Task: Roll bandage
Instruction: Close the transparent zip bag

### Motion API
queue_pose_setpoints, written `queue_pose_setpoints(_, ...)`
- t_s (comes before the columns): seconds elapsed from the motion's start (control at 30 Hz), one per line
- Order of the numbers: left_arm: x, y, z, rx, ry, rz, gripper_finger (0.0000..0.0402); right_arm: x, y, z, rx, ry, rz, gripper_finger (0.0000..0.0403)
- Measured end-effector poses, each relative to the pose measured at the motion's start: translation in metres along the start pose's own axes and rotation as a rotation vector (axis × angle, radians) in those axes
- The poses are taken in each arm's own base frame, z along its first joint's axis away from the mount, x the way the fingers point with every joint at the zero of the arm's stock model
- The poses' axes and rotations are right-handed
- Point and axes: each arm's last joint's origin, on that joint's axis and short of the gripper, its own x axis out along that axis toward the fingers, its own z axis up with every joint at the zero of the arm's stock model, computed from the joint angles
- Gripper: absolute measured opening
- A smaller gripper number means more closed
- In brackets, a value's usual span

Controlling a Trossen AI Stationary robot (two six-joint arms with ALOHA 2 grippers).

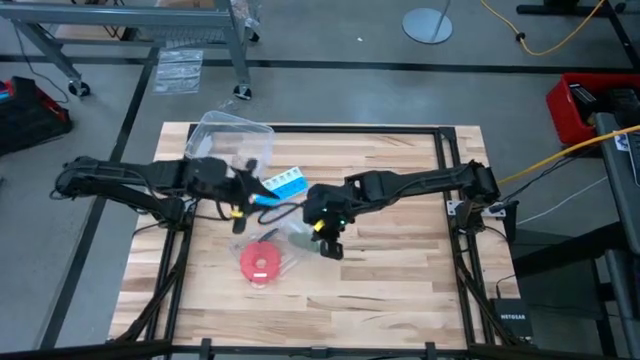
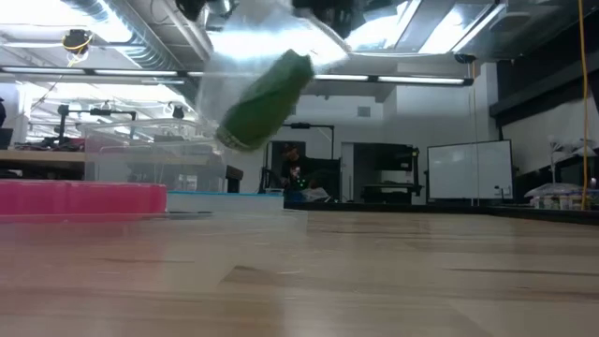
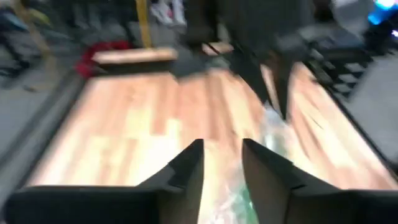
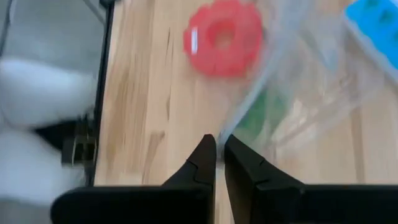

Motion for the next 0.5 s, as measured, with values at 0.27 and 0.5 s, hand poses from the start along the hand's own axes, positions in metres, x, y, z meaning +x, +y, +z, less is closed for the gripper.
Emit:
queue_pose_setpoints(0.27, 0.048, -0.014, -0.017, 0.108, 0.082, -0.125, 0.0152, -0.002, 0.003, -0.018, -0.004, 0.167, -0.032, 0.002)
queue_pose_setpoints(0.5, 0.086, -0.019, -0.022, 0.194, 0.04, -0.13, 0.0143, -0.03, 0.0, -0.05, 0.061, 0.479, -0.136, 0.0013)
